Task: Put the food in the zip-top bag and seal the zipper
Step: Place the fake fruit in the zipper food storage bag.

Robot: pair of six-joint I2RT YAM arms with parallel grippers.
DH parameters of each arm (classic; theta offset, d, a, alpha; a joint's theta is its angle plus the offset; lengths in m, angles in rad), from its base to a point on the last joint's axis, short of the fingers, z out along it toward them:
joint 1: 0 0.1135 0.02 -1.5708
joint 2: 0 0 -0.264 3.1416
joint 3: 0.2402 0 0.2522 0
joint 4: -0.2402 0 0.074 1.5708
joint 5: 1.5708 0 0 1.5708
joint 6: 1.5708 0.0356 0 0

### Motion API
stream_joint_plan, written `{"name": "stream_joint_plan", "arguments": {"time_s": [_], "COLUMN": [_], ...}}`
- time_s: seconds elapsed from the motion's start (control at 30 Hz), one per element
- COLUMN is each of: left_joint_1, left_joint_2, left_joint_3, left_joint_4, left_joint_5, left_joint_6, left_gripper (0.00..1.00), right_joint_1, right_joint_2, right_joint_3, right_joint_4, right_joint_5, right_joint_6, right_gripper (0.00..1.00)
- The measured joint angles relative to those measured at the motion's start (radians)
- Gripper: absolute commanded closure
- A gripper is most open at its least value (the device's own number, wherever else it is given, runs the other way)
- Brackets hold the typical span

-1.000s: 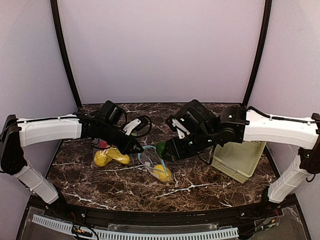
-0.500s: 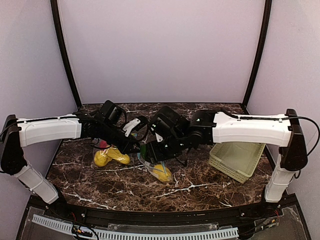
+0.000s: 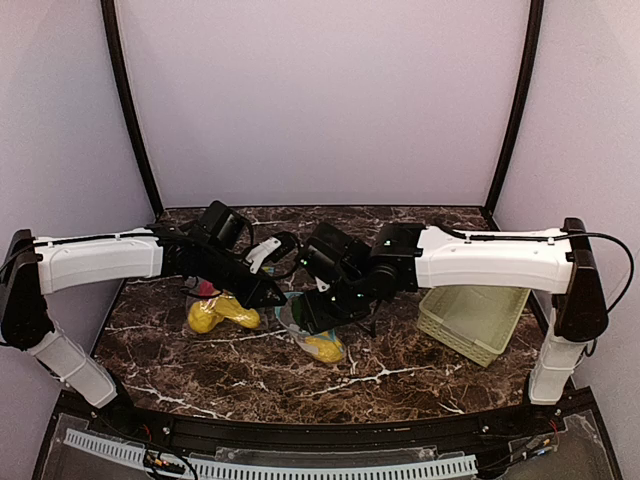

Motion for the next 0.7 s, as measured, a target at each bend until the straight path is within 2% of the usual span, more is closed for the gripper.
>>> {"name": "stream_joint_plan", "arguments": {"time_s": [0.2, 0.53, 0.7], "left_joint_1": [0.000, 0.000, 0.000], "left_joint_2": [0.000, 0.000, 0.000], "left_joint_3": [0.000, 0.000, 0.000], "left_joint_4": [0.002, 0.006, 0.006], "left_joint_5": [0.021, 0.042, 0.039], "left_joint_6": [0.000, 0.000, 0.000], "left_gripper": [0.99, 0.99, 0.99], "right_joint_1": [0.000, 0.000, 0.000], "right_joint_2": [0.037, 0.059, 0.060], "right_joint_3": [0.006, 0.051, 0.054], "right_joint_4": [-0.023, -0.037, -0.038], "right_joint_5": [0.001, 0.015, 0.018], "right_joint_6": [0.001, -0.010, -0.010], "right_gripper": [0.41, 0.18, 0.15]}}
